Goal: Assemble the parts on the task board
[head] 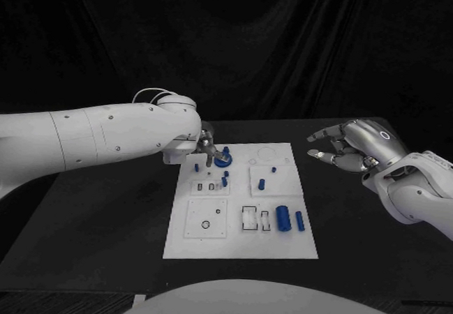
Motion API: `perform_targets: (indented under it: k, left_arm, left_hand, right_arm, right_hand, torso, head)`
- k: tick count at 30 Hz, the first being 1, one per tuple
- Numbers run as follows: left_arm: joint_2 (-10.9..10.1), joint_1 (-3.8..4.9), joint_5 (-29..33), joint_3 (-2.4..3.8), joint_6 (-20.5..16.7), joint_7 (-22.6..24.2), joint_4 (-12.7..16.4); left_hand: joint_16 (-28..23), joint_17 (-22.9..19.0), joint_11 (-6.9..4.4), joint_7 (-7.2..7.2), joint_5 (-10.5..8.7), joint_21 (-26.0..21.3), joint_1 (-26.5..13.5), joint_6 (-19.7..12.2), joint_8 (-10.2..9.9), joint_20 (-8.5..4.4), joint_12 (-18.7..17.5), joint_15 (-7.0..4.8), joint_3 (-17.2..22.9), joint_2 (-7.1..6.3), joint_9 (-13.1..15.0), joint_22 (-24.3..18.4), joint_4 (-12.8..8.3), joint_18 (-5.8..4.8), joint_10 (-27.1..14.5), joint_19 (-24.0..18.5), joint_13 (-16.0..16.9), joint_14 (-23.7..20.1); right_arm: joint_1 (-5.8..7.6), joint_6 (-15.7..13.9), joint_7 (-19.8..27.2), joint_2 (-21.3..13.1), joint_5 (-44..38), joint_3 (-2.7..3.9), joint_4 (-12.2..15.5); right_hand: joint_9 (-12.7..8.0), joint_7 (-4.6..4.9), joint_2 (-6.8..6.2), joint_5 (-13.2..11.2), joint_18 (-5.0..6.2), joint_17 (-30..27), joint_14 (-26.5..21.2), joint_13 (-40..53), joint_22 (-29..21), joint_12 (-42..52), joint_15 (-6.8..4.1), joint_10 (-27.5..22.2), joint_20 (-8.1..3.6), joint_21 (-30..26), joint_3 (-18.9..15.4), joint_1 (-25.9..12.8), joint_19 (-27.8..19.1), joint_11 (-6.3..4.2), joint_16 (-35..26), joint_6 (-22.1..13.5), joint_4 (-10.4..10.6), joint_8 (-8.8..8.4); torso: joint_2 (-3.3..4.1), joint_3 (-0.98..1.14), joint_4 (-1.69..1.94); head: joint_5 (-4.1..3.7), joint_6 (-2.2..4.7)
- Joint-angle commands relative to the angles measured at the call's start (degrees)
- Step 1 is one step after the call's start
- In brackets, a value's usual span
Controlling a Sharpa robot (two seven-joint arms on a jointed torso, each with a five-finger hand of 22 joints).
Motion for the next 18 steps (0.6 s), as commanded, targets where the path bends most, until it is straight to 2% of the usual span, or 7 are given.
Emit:
perform_targets:
  k: [1,2,3,5,7,14,18]
  left_arm:
    - [-0.19,-0.84,-0.07,0.05,-0.49,-0.71,-0.07]
    - [-0.26,-1.05,-0.07,0.05,-0.36,-0.79,-0.07]
    - [-0.33,-1.3,-0.07,0.05,-0.27,-0.85,-0.05]
    - [-0.41,-1.73,-0.07,0.04,-0.3,-0.93,0.03]
    - [-0.44,-2.05,-0.07,0.04,-0.33,-0.93,0.09]
    - [-0.08,-2.85,-0.07,0.04,-0.56,-0.5,0.11]
    - [0.28,-3.27,-0.07,0.04,-0.66,-0.1,-0.05]
  left_hand:
    - [0.15,15.08,-0.35,-0.11,-0.31,-0.14,-0.15,0.33,-0.49,-0.23,0.2,-0.38,0.55,0.21,0.2,8.5,-0.19,-0.73,5.98,0.19,15.01,6.05]
    - [0.15,15.08,-0.35,-0.11,-0.32,-0.17,-0.12,0.33,-0.52,-0.23,0.2,-0.38,0.59,0.22,0.23,8.45,-0.22,-0.72,5.98,0.14,15.01,6.05]
    - [0.15,15.08,-0.37,-0.14,-0.27,-0.25,-0.12,0.47,-0.55,-0.25,0.2,-0.39,0.79,0.34,0.38,8.32,-0.27,-0.68,5.98,0.02,15.01,6.05]
    - [0.15,15.08,-0.41,-0.2,0.13,-0.3,-0.1,0.69,-0.6,-0.29,0.2,-0.42,1.1,0.43,0.68,8.3,-0.39,-0.67,5.98,0.01,15.01,6.05]
    - [0.15,15.08,-0.44,-0.24,0.35,-0.32,-0.09,0.8,-0.64,-0.31,0.2,-0.44,1.25,0.39,0.86,8.28,-0.49,-0.67,5.98,0.0,15.01,6.05]
    - [0.15,15.08,-0.47,-0.28,0.22,-0.39,-0.13,0.94,-0.66,-0.34,0.2,-0.47,1.37,0.27,1.09,8.2,-0.58,-0.65,5.98,-0.07,15.01,6.05]
    - [0.15,15.08,-0.48,-0.29,0.05,-0.52,-0.15,0.95,-0.73,-0.36,0.2,-0.49,1.48,0.26,1.22,7.97,-0.64,-0.58,5.98,-0.29,15.01,6.05]
  right_arm:
    - [-0.42,-0.98,-0.92,0.11,0.3,0.04,-0.17]
    - [-0.51,-1.01,-0.91,0.12,0.32,0.04,-0.2]
    - [-0.63,-1.05,-0.89,0.12,0.33,0.04,-0.24]
    - [-0.83,-1.12,-0.85,0.09,0.35,0.04,-0.31]
    - [-1.01,-1.19,-0.8,0.05,0.39,0.04,-0.36]
    - [-1.46,-1.42,-0.47,0.02,0.84,0.04,-0.49]
    - [-1.58,-1.47,-0.37,-0.01,0.92,0.04,-0.53]
  right_hand:
    - [-0.06,-0.03,0.23,0.28,-0.05,0.02,2.83,3.63,8.59,-0.37,0.52,0.78,0.39,-0.17,0.39,0.09,0.13,0.56,-0.13,0.32,-0.1,-0.32]
    - [-0.06,-0.03,0.23,0.28,-0.05,0.02,2.83,3.63,8.59,-0.37,0.52,0.78,0.39,-0.17,0.39,0.09,0.13,0.56,-0.13,0.32,-0.1,-0.32]
    - [-0.06,-0.03,0.23,0.28,-0.05,0.02,2.83,3.63,8.59,-0.37,0.52,0.78,0.39,-0.17,0.39,0.09,0.13,0.56,-0.13,0.32,-0.1,-0.32]
    - [-0.06,-0.03,0.21,0.34,-0.05,0.06,2.83,3.66,8.59,-0.32,0.55,0.8,0.4,-0.17,0.39,0.06,0.13,0.6,-0.1,0.41,-0.09,-0.3]
    - [-0.06,-0.03,0.21,0.34,-0.05,0.06,2.83,3.66,8.59,-0.32,0.55,0.8,0.4,-0.17,0.39,0.06,0.13,0.6,-0.1,0.41,-0.09,-0.3]
    - [-0.06,-0.02,0.19,0.38,-0.05,0.02,2.83,3.62,8.59,-0.37,0.57,0.79,0.41,-0.2,0.38,0.04,0.13,0.63,-0.13,0.46,-0.09,-0.3]
    - [-0.06,0.0,0.16,0.42,-0.06,0.02,2.83,3.64,8.6,-0.33,0.6,0.8,0.43,-0.14,0.37,0.02,0.15,0.68,-0.12,0.55,-0.08,-0.28]
  torso:
    - [-0.16,0.07,-0.05]
    - [-0.14,0.11,-0.14]
    - [-0.1,0.32,-0.51]
    - [-0.05,0.47,-0.75]
    - [-0.16,0.49,-0.62]
    - [-0.33,0.73,-0.65]
    - [-0.43,0.64,-0.38]
  head:
    - [-0.51,0.01]
    - [-0.55,0.01]
    - [-0.37,0.01]
    - [-0.38,0.01]
    - [-0.85,0.01]
    - [-1.26,0.01]
    - [-1.56,0.01]
